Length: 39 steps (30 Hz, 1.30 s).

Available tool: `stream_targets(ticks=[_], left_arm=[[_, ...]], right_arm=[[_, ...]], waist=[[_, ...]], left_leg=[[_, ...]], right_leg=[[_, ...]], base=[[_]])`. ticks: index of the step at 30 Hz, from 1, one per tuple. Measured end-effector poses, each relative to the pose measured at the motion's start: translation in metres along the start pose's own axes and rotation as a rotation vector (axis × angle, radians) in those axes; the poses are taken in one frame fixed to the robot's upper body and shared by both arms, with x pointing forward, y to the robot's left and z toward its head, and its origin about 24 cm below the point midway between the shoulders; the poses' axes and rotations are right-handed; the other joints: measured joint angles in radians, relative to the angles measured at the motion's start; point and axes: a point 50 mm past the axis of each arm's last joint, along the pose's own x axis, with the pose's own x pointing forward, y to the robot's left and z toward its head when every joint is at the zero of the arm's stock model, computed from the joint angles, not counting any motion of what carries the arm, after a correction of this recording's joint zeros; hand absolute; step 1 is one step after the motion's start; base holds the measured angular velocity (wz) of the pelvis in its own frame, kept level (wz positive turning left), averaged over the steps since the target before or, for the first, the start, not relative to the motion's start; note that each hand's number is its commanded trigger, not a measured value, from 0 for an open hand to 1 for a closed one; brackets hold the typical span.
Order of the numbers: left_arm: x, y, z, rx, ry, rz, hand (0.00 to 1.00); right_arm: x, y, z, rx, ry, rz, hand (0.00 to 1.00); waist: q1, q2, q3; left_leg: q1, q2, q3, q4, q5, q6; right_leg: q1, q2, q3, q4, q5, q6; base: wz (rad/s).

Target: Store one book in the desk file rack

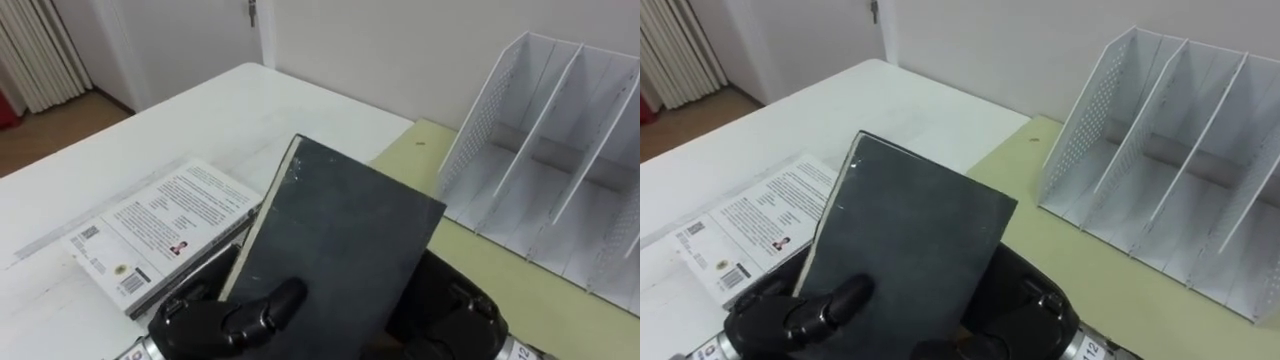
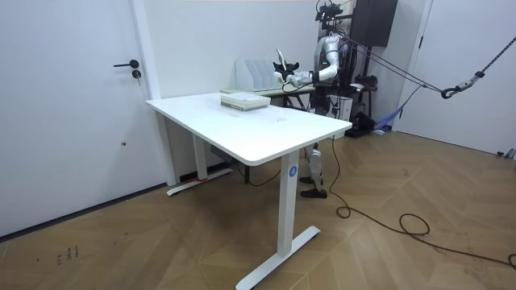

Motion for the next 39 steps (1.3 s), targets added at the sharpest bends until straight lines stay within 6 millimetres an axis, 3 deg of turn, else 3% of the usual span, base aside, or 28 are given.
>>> stream_targets(ticks=[4, 12, 18, 23, 24, 25, 26, 27, 39], left_arm=[[-0.003, 0.002, 0.006, 0.028, 0.026, 0.0, 1.0], [-0.001, 0.004, 0.017, 0.074, 0.055, -0.032, 1.0], [-0.003, 0.004, 0.019, 0.081, 0.064, -0.038, 1.0], [-0.003, 0.004, 0.019, 0.081, 0.064, -0.038, 1.0], [-0.003, 0.004, 0.019, 0.081, 0.064, -0.038, 1.0], [-0.003, 0.004, 0.018, 0.08, 0.064, -0.038, 1.0], [-0.003, 0.004, 0.018, 0.08, 0.064, -0.038, 1.0], [-0.003, 0.004, 0.018, 0.08, 0.064, -0.038, 1.0], [0.0, -0.004, 0.016, 0.075, 0.085, -0.138, 1.0]], right_arm=[[-0.002, 0.0, 0.004, -0.011, 0.026, 0.005, 0.0], [-0.004, 0.002, 0.009, 0.033, -0.017, 0.025, 0.0], [-0.004, 0.002, 0.009, 0.036, -0.018, 0.038, 0.0], [-0.004, 0.003, 0.009, 0.036, -0.018, 0.041, 0.0], [-0.004, 0.002, 0.009, 0.035, -0.017, 0.04, 0.11], [-0.004, 0.002, 0.01, 0.033, -0.015, 0.041, 0.37], [-0.004, 0.002, 0.01, 0.033, -0.013, 0.042, 0.76], [-0.005, 0.002, 0.01, 0.03, -0.01, 0.045, 1.0], [-0.003, 0.001, 0.012, 0.031, 0.008, 0.047, 1.0]], waist=[[0.009, 0.016, 0.0017], [0.01, 0.022, 0.0], [0.008, 0.034, 0.0068], [0.008, 0.035, 0.0064], [0.009, 0.035, 0.0066], [0.009, 0.034, 0.0066], [0.009, 0.034, 0.0065], [0.009, 0.034, 0.0063], [0.01, 0.023, 0.0009]], left_leg=[[0.002, -0.001, 0.0, -0.001, -0.001, 0.001], [0.002, -0.002, 0.0, 0.0, -0.001, 0.001], [0.005, -0.002, 0.0, 0.001, -0.001, 0.001], [0.007, -0.002, 0.0, 0.001, -0.001, 0.001], [0.008, -0.002, 0.0, 0.001, -0.001, 0.001], [0.008, -0.002, 0.0, 0.001, -0.001, 0.001], [0.008, -0.002, 0.0, 0.001, -0.001, 0.001], [0.008, -0.002, 0.0, 0.0, -0.001, 0.001], [0.011, -0.002, 0.001, 0.0, -0.001, 0.001]], right_leg=[[-0.002, 0.0, 0.005, 0.007, -0.001, 0.001], [-0.002, -0.001, 0.006, 0.009, -0.002, 0.001], [0.002, -0.003, 0.003, 0.008, -0.002, 0.002], [0.002, -0.002, 0.003, 0.008, -0.004, 0.001], [0.001, -0.002, 0.003, 0.008, -0.004, 0.001], [0.001, -0.002, 0.003, 0.007, -0.004, 0.001], [0.001, -0.003, 0.003, 0.007, -0.004, 0.001], [0.001, -0.003, 0.003, 0.006, -0.004, 0.001], [0.002, -0.002, 0.003, 0.007, -0.004, 0.001]], base=[[0.0], [0.0], [0.0], [0.0], [0.0], [0.0], [0.0], [0.0], [0.0]])
